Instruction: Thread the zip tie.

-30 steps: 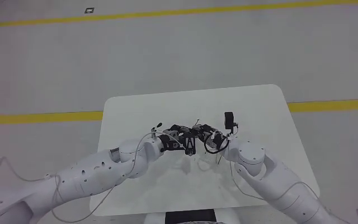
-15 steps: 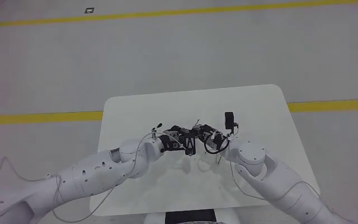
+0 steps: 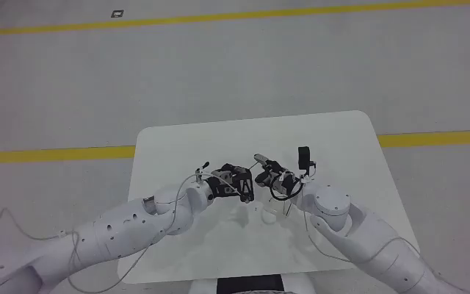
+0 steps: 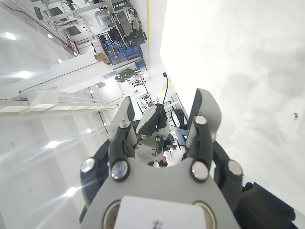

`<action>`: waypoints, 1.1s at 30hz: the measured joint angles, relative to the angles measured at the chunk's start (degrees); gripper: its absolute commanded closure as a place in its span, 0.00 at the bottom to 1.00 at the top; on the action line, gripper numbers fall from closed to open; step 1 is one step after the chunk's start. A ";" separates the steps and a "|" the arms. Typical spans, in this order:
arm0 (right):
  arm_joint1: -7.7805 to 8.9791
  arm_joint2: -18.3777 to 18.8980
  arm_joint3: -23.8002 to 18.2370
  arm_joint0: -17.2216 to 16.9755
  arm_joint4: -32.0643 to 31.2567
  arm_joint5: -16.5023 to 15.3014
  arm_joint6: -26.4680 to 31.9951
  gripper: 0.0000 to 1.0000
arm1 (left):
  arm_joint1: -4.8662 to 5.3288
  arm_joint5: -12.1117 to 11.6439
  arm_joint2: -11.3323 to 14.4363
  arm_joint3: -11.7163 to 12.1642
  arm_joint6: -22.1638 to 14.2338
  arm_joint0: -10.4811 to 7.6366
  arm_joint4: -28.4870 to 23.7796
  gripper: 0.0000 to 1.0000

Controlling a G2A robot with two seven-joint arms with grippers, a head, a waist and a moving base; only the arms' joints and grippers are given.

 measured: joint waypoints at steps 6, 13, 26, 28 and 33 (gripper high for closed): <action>0.48 2.83 -0.91 -1.25 -0.73 -0.48 -0.32 0.00 | 0.49 5.22 -0.19 0.55 4.15 2.62 -0.19 1.00; 0.67 7.08 0.47 -4.98 -4.74 -9.75 -0.11 0.00 | 1.66 3.89 -4.12 1.86 10.72 5.68 -7.83 1.00; -0.17 9.21 2.49 -7.52 -5.83 -15.30 0.86 0.00 | 2.89 -3.24 -8.76 4.57 17.91 9.62 -15.31 1.00; -0.16 9.20 2.48 -7.51 -5.86 -15.30 0.85 0.00 | 2.90 -3.32 -8.74 4.59 17.79 9.57 -15.04 1.00; -0.15 9.20 2.47 -7.51 -5.88 -15.32 0.84 0.00 | 2.89 -3.03 -8.74 4.59 17.81 9.58 -15.10 1.00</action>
